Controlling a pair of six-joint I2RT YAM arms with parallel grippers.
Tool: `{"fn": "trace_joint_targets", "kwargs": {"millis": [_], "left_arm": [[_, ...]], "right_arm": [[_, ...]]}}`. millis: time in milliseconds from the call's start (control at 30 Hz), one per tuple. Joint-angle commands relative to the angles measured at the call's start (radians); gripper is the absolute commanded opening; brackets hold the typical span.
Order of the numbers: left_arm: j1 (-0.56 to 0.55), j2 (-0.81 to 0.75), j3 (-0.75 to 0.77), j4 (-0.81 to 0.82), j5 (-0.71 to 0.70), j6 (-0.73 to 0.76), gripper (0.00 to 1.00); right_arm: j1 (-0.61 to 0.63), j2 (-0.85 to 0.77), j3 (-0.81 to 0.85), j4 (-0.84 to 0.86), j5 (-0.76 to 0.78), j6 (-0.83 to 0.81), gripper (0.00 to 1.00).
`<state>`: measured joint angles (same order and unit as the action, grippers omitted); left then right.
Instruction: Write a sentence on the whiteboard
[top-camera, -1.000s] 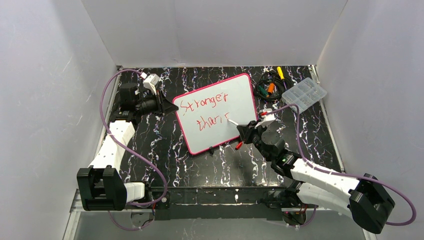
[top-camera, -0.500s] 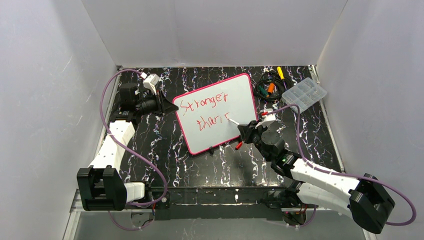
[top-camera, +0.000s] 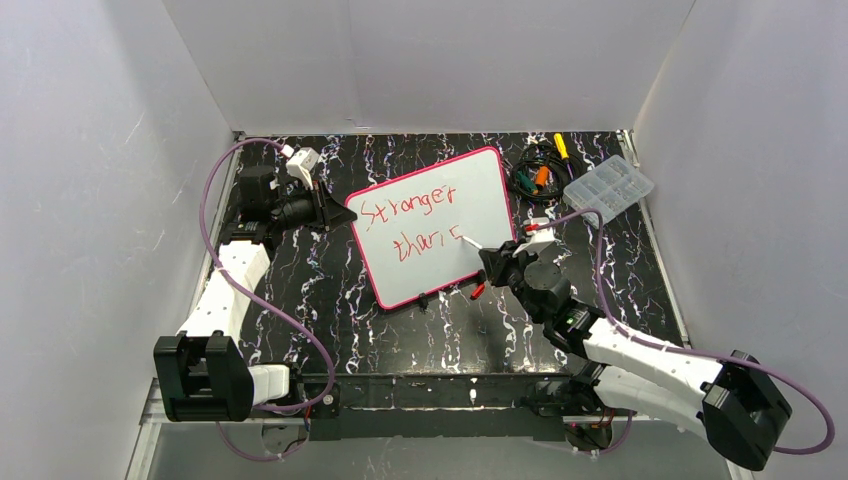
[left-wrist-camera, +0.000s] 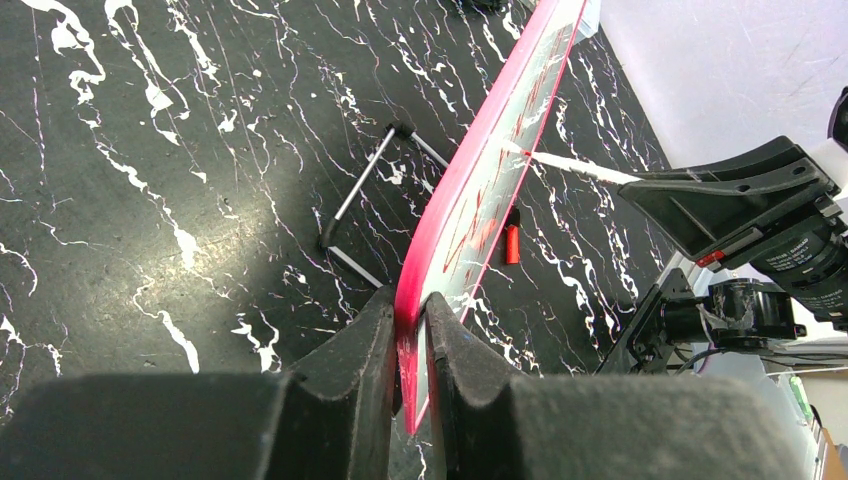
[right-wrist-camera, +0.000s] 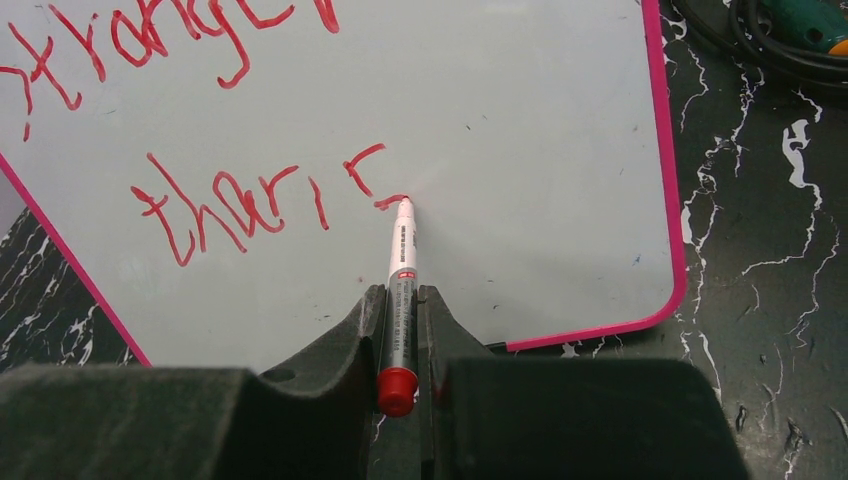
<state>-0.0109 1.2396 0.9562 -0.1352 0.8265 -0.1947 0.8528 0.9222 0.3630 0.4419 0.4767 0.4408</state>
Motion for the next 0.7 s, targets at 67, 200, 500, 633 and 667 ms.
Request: {"fn": "trace_joint_targets", "kwargs": {"millis": [67,200,500,633,667], "left_arm": [[-0.009,-0.025,-0.01,-0.014,0.002,0.009,0.0],[-0.009,-0.025,-0.01,-0.014,0.002,0.009,0.0],[-0.011,-0.027,-0.01,-0.014,0.003,0.008,0.0],[-0.009,-0.026,-0.008,-0.014,0.005,0.009,0.0],[-0.01,-0.026,-0.007,-0.014,0.005,0.009,0.0]], "right_arm": [[-0.001,-0.041,0.037,0.048,0.011,-0.023,0.01],[-0.002,-0.003,0.063,0.116,0.023,-0.051,0.01],[-0.004,0.077,0.121,0.2,0.045,-0.122,0.01],[-0.007,0.087,0.122,0.192,0.048,-0.123,0.01],[-0.007,0.088,0.12,0.186,0.049,-0.121,0.01]]}}
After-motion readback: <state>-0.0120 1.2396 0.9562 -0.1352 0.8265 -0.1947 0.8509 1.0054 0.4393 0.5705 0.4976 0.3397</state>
